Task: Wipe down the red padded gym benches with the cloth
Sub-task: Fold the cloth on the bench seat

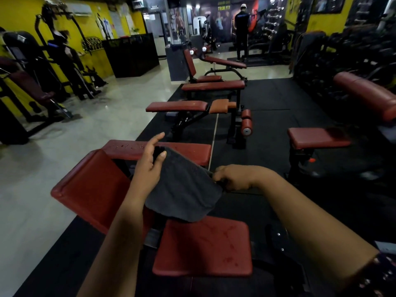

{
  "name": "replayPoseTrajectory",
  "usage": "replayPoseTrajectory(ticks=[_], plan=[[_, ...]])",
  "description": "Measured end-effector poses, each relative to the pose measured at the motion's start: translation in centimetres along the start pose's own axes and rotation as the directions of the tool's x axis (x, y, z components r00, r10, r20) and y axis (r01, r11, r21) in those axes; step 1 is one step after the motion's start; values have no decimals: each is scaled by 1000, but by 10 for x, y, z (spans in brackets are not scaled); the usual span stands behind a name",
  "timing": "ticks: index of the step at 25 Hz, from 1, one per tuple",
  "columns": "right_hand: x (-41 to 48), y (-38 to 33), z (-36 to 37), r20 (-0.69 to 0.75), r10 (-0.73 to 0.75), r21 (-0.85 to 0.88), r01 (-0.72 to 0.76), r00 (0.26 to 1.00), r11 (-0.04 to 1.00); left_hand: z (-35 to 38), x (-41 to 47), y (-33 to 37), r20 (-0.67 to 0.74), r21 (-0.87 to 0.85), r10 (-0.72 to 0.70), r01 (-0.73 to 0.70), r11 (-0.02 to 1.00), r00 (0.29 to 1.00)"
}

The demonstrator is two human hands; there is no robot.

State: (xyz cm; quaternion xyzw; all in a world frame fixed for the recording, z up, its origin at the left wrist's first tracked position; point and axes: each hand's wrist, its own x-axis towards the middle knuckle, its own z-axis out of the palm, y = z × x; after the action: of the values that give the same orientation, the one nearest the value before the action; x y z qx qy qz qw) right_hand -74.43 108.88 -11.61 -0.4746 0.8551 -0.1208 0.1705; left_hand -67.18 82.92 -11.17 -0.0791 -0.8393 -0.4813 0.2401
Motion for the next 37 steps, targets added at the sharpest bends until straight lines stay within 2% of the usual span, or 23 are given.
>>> replayPoseTrajectory(ticks=[3, 5, 6, 8, 10, 11, 12, 13, 14, 15, 17, 18, 20, 21, 23, 24, 25, 26, 28, 30, 32, 34, 37], plan=[[-9, 3, -15, -44, -40, 116, 45, 998, 992, -4, -5, -8, -62, 137, -33, 41, 990, 998], [-19, 6, -23, -121, -109, 425, 151, 987, 892, -5, -8, -7, -141, 118, -62, 79, 990, 988], [-22, 5, -23, -179, -114, 583, 198, 977, 788, -4, -8, -7, -182, 94, -68, 86, 992, 981], [-24, 0, -17, -308, -18, 780, 263, 951, 567, 1, -7, -8, -253, 23, -77, 86, 996, 964], [-18, -9, -7, -437, 197, 880, 371, 878, 297, 9, -4, -9, -298, -149, -130, 89, 985, 946], [-14, -17, -3, -446, 337, 895, 420, 829, 152, 15, -2, -8, -308, -262, -189, 108, 959, 933], [-9, -21, 3, -386, 458, 904, 427, 801, 15, 20, -1, -4, -317, -353, -251, 132, 926, 915], [-4, -24, 9, -281, 517, 918, 383, 808, -101, 25, 1, 1, -322, -422, -299, 146, 895, 898], [-2, -27, 17, -165, 527, 945, 287, 834, -159, 30, 3, 6, -323, -459, -330, 158, 874, 887], [1, -29, 27, -64, 500, 972, 167, 864, -164, 34, 4, 10, -313, -486, -344, 161, 859, 885], [5, -29, 45, 52, 452, 996, -15, 891, -85, 37, 5, 14, -288, -504, -374, 192, 842, 882], [7, -26, 46, 55, 471, 998, -39, 880, -45, 37, 6, 12, -286, -497, -407, 229, 837, 867], [8, -19, 35, -6, 547, 998, 42, 837, -52, 30, 9, 2, -260, -492, -514, 346, 799, 818], [6, -18, 25, -57, 580, 993, 105, 813, -50, 25, 10, -4, -213, -519, -586, 417, 746, 782], [5, -12, 7, -138, 625, 984, 181, 768, -6, 19, 8, -5, 61, -655, -702, 560, 508, 709], [5, -10, 1, -167, 629, 980, 196, 759, 24, 19, 4, 1, 210, -673, -701, 621, 402, 681], [5, -9, -3, -189, 629, 978, 205, 754, 47, 22, -1, 8, 313, -670, -671, 657, 346, 672], [6, -9, -7, -210, 630, 973, 220, 748, 64, 26, -4, 11, 361, -652, -637, 673, 350, 681], [4, -6, -13, -252, 641, 963, 253, 726, 91, 31, -7, 12, 341, -626, -578, 638, 448, 741], [1, -2, -18, -268, 632, 959, 267, 727, 98, 30, -4, 10, 319, -640, -549, 603, 476, 772], [2, -1, -19, -243, 635, 965, 251, 733, 80, 26, -2, 12, 340, -666, -576, 622, 411, 744], [2, -2, -18, -177, 656, 975, 222, 734, 15, 27, -3, 13, 363, -674, -618, 654, 344, 698], [-2, -2, -17, -104, 646, 975, 207, 756, -84, 34, -6, 19, 387, -690, -581, 643, 332, 716]])
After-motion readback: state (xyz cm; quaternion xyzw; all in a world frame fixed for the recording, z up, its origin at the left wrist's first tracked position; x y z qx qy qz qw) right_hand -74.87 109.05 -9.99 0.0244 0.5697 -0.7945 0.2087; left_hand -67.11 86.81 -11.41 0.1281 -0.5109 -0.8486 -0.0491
